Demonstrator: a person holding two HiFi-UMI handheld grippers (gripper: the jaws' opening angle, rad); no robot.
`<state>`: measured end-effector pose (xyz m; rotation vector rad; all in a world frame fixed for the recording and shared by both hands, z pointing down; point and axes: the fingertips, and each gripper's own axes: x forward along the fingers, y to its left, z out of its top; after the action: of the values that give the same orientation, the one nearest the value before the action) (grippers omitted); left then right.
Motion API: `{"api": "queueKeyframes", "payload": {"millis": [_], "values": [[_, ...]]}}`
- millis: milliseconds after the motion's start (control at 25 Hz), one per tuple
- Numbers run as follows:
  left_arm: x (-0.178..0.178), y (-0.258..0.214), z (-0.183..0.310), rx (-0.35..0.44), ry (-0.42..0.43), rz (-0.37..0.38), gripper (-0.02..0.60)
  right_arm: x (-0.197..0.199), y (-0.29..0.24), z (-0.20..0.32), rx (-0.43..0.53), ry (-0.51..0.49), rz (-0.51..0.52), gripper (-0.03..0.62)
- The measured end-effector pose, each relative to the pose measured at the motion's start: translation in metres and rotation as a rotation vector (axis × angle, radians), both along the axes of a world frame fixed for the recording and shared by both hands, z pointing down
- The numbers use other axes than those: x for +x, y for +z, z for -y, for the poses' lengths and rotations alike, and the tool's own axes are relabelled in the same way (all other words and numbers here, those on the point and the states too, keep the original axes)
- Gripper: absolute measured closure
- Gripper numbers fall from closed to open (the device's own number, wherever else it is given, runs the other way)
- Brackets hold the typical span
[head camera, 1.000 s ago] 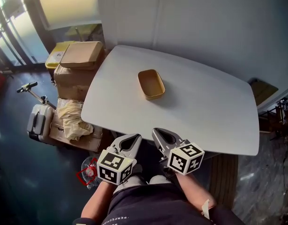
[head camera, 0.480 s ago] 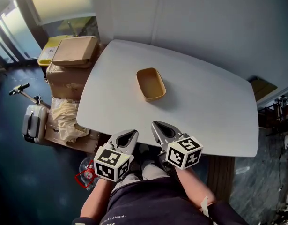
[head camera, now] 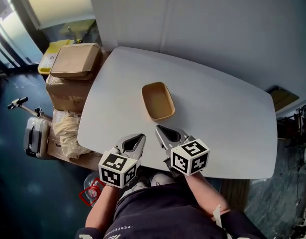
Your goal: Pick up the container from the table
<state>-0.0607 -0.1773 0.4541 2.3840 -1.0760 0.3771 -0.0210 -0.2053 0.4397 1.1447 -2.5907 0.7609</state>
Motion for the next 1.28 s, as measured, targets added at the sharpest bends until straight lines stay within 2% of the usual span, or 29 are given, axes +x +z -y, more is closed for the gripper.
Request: {"api": "queueKeyframes", "payload": {"millis": [440, 640, 720, 1040, 1280], "values": [[-0.008, 0.017, 0.042, -0.064, -0.037, 0.038, 0.558, -0.002, 0.018, 0.046, -0.001, -0.072, -0.072, 0.591], [-0.017, 0.024, 0.057, -0.092, -0.054, 0.044, 0.548, -0.008, 0.028, 0.060, 0.037, -0.125, -0.170, 0.589], [-0.019, 0.026, 0.061, -0.101, -0.056, 0.046, 0.546, -0.012, 0.034, 0.061, 0.030, -0.158, -0.195, 0.521], [-0.028, 0.036, 0.072, -0.132, -0.062, 0.059, 0.534, -0.021, 0.059, 0.067, 0.032, -0.248, -0.372, 0.482], [-0.038, 0.037, 0.078, -0.141, -0.075, 0.065, 0.523, -0.028, 0.070, 0.068, 0.034, -0.316, -0.491, 0.482]]}}
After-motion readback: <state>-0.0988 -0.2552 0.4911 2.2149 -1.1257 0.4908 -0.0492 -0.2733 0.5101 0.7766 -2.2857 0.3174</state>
